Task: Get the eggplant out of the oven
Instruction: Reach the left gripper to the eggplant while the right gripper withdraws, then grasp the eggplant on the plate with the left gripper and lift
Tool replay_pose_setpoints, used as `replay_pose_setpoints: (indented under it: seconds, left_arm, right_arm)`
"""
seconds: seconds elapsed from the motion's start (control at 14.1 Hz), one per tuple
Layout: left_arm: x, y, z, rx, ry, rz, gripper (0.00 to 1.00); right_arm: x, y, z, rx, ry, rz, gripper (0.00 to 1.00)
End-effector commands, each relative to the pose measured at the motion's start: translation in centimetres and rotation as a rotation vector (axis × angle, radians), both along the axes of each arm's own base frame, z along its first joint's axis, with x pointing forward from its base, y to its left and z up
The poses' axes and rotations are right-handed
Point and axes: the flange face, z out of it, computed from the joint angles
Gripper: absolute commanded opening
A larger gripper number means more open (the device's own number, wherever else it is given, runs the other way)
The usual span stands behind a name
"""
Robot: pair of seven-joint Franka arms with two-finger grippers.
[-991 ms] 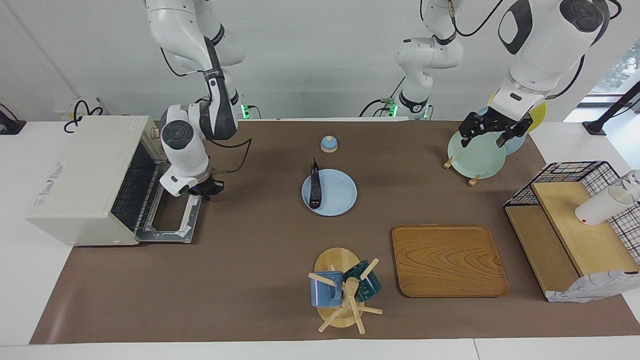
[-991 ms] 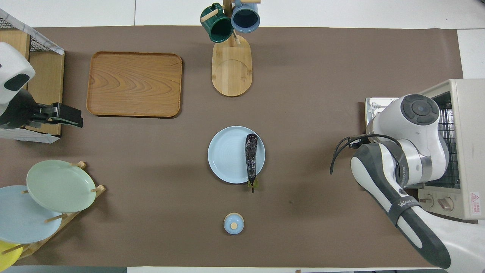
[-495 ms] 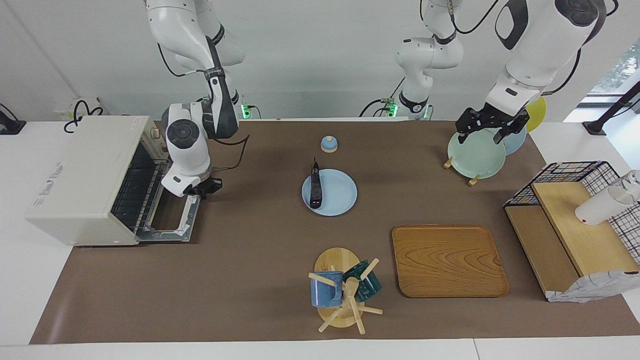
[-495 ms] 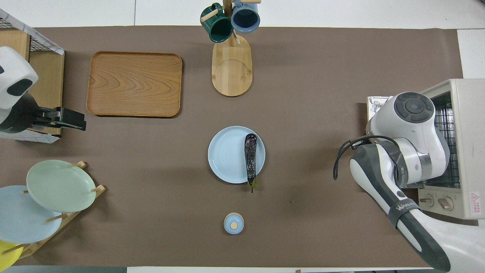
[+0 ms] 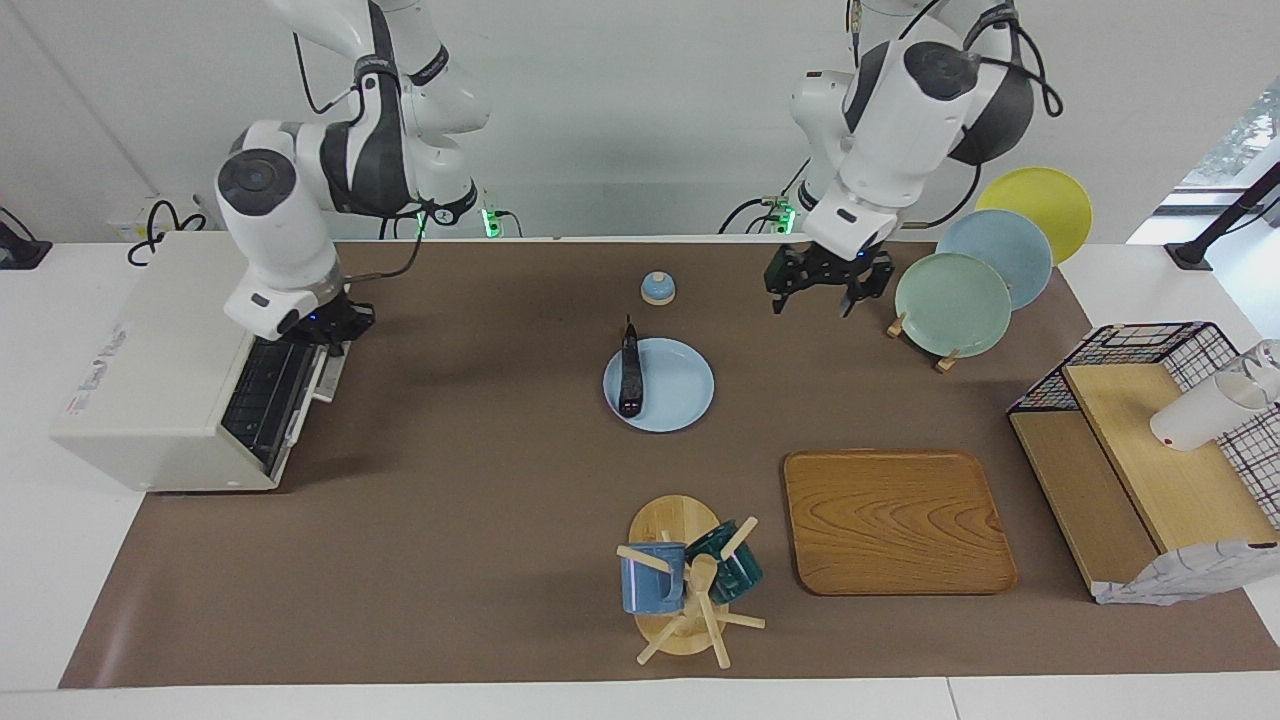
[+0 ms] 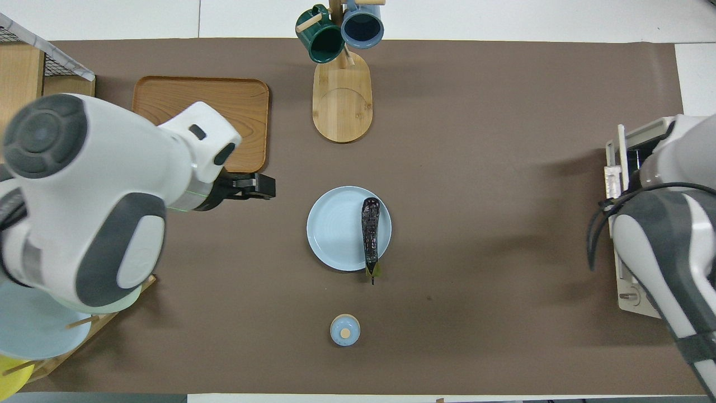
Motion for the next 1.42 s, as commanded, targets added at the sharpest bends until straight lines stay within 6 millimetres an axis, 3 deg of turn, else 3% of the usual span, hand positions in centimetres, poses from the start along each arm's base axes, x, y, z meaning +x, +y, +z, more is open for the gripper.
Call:
replay_pose_setpoints:
  seconds: [0.0,0.07,0.14,0.21,0.35,0.5,0.71,0.85,0.99,1.2,1.34]
  left_arm:
    - [-1.0,-7.5,-6.7,-0.028,-0.002,0.045,1.0]
    - [-1.9,-10.1,-9.3,-0.032,-0.009,0.045,1.0]
    - [-2.2,-11.4,-11.1,-0.033,-0.013,0.043,1.0]
    - [-2.5,-12.5,-12.7,-0.03,-0.012,0.035,1.0]
    - [-3.7,-15.3,-16.1,-0.031,-0.014,0.037,1.0]
    - [-4.2,-16.7,-18.4,-0.033,-0.021,0.04,1.0]
    - [-4.4,-16.7,-18.9,-0.03,-0.018,0.04,1.0]
    - [-5.3,-17.4,-20.2,-0.026,-0.018,0.025,1.0]
    - [-5.3,-17.4,-20.3,-0.027,-0.02,0.021,1.0]
    - [-5.7,-17.7,-20.4,-0.023,-0.016,0.008,0.99]
    - [-5.8,-17.7,-20.4,-0.022,-0.016,0.0,0.88]
  right_arm:
    - [-1.0,-1.7,4.5,0.018,-0.009,-0.01,0.0]
    - [-0.5,-1.3,7.5,0.073,0.0,-0.048,0.0]
    - [0.2,-1.1,10.3,0.117,0.011,-0.075,0.04]
    - [0.8,-1.0,12.8,0.138,0.01,-0.084,0.16]
    - [1.2,-0.4,15.6,0.137,0.017,-0.107,0.32]
    - [1.5,0.0,14.9,0.132,0.035,-0.119,1.0]
    - [1.6,0.7,15.7,0.123,-0.001,-0.176,1.0]
    - [0.8,3.6,16.7,0.124,-0.016,-0.154,1.0]
    - [0.6,5.2,16.2,0.122,-0.004,-0.126,1.0]
    - [0.3,3.7,15.9,0.122,-0.005,-0.154,1.0]
    - [0.2,3.9,15.9,0.122,0.005,-0.151,1.0]
